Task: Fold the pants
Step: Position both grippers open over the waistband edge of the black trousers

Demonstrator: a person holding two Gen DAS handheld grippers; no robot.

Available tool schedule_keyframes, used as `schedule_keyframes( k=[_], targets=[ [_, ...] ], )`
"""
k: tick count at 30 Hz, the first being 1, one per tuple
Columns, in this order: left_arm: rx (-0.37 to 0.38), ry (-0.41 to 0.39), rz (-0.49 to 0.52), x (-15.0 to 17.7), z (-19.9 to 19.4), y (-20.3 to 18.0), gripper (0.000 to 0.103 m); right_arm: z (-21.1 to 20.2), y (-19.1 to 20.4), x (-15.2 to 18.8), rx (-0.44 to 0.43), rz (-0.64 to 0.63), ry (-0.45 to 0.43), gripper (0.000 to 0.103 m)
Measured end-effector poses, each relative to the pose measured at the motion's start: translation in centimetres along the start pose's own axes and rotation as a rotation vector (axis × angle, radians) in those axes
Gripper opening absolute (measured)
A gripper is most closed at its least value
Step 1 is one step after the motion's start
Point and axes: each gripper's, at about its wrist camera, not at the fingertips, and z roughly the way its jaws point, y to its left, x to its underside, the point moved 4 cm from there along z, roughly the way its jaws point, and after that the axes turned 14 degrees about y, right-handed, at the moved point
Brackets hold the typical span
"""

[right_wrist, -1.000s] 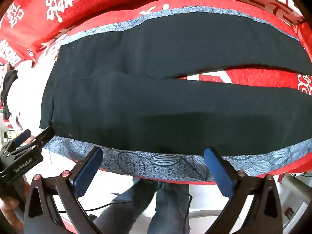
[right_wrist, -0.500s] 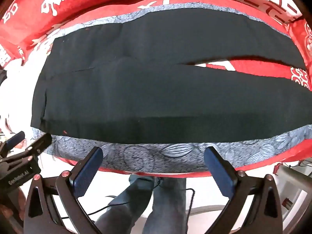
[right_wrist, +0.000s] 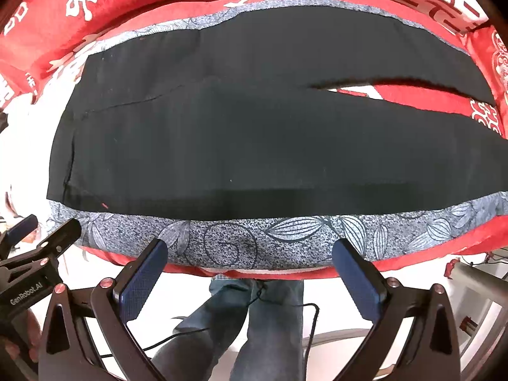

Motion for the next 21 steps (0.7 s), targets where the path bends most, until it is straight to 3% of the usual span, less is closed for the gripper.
schedule_keyframes(
  k=[21],
  targets=[
    [-0.005,-0.002,0.005,0.0,-0.07,-0.11,0.103,-0.01,0.0,0.52,0.036,-0.007,-0.006,0.103]
  ],
)
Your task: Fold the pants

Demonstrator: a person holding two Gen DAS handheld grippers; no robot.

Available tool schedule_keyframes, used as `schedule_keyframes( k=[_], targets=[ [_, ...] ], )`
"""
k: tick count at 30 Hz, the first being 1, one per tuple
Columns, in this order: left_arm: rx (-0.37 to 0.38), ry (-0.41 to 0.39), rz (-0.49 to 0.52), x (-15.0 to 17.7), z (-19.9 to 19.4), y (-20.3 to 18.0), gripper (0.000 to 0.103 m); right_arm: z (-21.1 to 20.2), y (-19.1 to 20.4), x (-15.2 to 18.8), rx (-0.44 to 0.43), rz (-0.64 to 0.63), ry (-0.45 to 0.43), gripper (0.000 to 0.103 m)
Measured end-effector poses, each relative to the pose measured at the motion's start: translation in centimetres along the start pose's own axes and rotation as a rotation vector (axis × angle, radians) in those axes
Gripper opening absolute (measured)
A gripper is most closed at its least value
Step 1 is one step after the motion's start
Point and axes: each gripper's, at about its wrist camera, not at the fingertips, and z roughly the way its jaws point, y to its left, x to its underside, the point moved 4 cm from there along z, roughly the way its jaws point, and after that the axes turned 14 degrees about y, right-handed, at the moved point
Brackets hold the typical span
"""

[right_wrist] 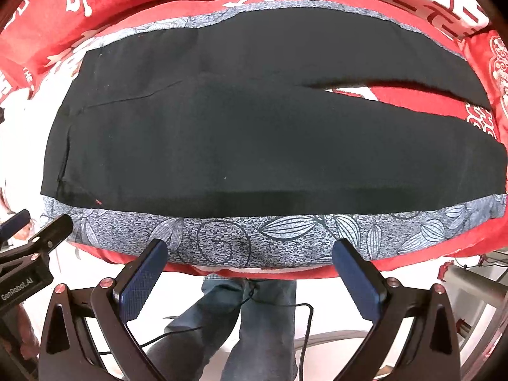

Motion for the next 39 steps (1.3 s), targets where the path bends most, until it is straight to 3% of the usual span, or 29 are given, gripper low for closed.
schedule_keyframes(
  k=[39],
  targets=[
    [-0.02,0.023,-0.001,-0.1,0.91,0.25,0.103,0.48,-0.05,0.51,-0.04,0.034,0.007,0.103]
  ],
)
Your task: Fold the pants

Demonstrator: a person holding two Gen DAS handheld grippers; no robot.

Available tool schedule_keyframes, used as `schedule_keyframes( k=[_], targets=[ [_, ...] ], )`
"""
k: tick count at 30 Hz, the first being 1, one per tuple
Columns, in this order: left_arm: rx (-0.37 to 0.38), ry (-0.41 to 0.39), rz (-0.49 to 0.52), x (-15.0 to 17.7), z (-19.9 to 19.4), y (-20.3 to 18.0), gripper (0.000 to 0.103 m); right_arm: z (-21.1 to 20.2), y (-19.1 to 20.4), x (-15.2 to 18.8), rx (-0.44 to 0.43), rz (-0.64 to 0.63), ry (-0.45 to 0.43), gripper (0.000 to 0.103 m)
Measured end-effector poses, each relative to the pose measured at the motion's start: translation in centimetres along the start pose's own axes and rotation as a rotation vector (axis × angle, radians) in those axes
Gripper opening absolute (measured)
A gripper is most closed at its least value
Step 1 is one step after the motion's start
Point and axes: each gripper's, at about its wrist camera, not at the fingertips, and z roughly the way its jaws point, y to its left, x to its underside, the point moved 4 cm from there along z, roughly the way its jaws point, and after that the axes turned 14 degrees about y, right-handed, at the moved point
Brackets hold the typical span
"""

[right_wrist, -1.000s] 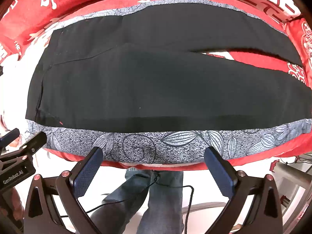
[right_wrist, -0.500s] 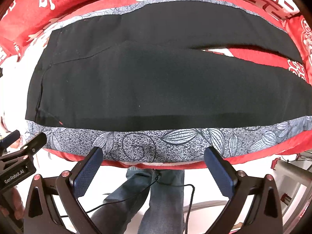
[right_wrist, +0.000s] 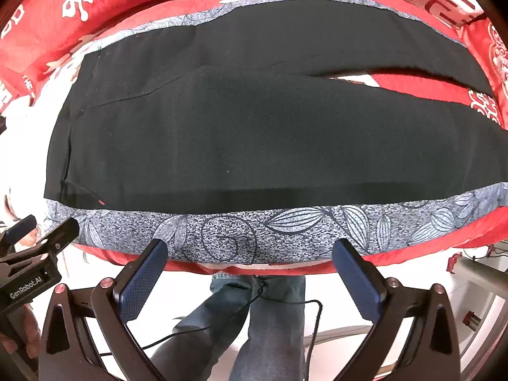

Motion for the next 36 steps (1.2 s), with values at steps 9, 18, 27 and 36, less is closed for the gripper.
schedule_keyframes(
  k=[9,18,27,36],
  targets=[
    [-0.007,0.007,0.002,-0.1,0.4,-0.2,0.103,0.4,0.0,0.0,-0.014,0.002,0.006,0.103],
    [0.063,0.008,-0.04,0.2,1.2,0.8,0.103,0.3,-0.1,0.1,-0.133,0.014,-0.001,0.103],
    [0.308,-0.045,-0.059,1.0,1.3,2.0,0.099,2.3,1.7,1.0,-0.578,0.0,0.051,0.102],
    [0.429,-0.018,-0.094,2.1,3.4,3.3,0.088,9.1,4.3,2.4,-0.801,0.049,0.143,0.073]
  ],
)
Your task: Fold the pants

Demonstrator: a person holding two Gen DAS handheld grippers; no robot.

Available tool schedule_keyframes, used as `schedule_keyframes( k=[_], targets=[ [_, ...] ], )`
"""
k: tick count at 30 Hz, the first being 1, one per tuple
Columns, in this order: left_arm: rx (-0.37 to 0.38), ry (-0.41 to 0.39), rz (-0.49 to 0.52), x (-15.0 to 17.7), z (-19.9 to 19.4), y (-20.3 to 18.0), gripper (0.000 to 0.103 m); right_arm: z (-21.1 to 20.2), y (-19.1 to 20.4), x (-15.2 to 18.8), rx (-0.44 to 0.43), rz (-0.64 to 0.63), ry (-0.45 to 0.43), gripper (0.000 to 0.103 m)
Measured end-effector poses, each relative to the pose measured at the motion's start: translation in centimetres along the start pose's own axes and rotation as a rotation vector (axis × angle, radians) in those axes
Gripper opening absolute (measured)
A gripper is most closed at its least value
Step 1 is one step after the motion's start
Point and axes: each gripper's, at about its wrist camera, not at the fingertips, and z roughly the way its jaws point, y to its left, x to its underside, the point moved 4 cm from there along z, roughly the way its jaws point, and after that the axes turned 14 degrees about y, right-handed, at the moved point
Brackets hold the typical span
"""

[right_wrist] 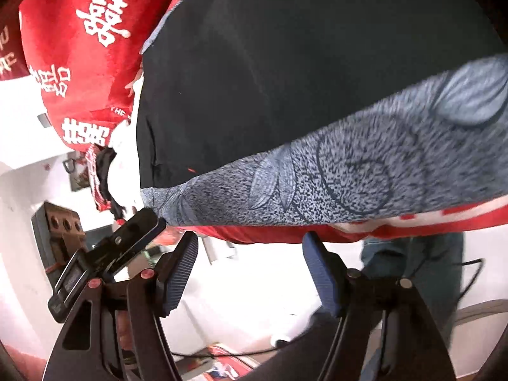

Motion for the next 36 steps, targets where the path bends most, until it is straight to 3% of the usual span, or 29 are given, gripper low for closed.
schedule_keyframes(
  k=[3,5,7,8,11,16,17,18,19,20,22,23,28,32,33,34,35,36],
  targets=[
    [0.022,0.013,-0.016,0.4,0.7,0.7,0.088,0.9,-0.1,-0.8,-0.061,0.01,-0.038,0.07],
    [0.034,0.025,-0.031,0.8,1.1,1.3,0.088,1.3,-0.2,-1.5,-0.14,0.05,-0.064,0.058],
    [0.074,0.036,-0.054,1.1,1.3,1.6,0.088,1.2,-0.3,-2.3,-0.173,0.085,-0.072,0.017],
    [0.108,0.04,-0.07,1.1,1.2,1.7,0.088,1.2,0.0,-2.5,-0.18,0.085,-0.074,0.014],
    [0.25,0.035,-0.129,0.8,0.6,1.7,0.088,-0.3,2.1,-2.5,-0.179,0.013,-0.093,0.014],
    [0.308,-0.016,-0.176,-1.9,1.0,1.2,0.087,-2.0,4.2,-1.8,-0.171,-0.059,-0.079,0.014],
    [0.315,-0.024,-0.189,-2.3,1.3,1.3,0.08,-1.9,4.2,-1.8,-0.158,-0.071,-0.067,0.015],
    [0.317,-0.031,-0.191,-2.6,1.5,1.5,0.048,-1.7,4.0,-1.9,-0.146,-0.075,-0.056,0.018],
    [0.308,-0.003,-0.181,-3.2,2.1,1.4,0.037,-1.7,3.7,-1.8,-0.128,-0.072,-0.048,0.021],
    [0.304,0.003,-0.178,-3.3,2.4,1.6,0.037,-2.2,2.8,-1.6,-0.107,-0.068,-0.035,0.023],
    [0.282,0.008,-0.159,-3.4,2.7,1.4,0.037,-3.2,0.7,-0.9,-0.062,-0.033,-0.054,0.044],
    [0.268,0.01,-0.144,-3.4,2.7,1.4,0.037,-3.8,-0.7,-0.5,-0.055,-0.006,-0.077,0.047],
    [0.242,0.019,-0.085,-3.6,2.5,0.7,0.037,-7.4,-6.4,1.4,-0.098,0.14,-0.2,0.047],
    [0.215,0.033,-0.067,-3.8,2.8,0.5,0.037,-9.0,-9.8,1.1,-0.23,0.225,-0.282,0.047],
    [0.211,0.035,-0.067,-3.8,2.9,0.6,0.037,-9.1,-10.4,1.0,-0.278,0.251,-0.292,0.045],
    [0.207,0.035,-0.071,-3.6,3.0,0.8,0.034,-9.3,-10.8,1.0,-0.33,0.291,-0.308,0.021],
    [0.202,0.031,-0.08,-3.6,3.0,0.9,0.028,-9.7,-10.8,0.9,-0.339,0.316,-0.324,0.009],
    [0.205,0.03,-0.089,-3.6,2.8,0.9,0.021,-10.1,-10.6,0.9,-0.326,0.327,-0.325,0.009]
  ],
)
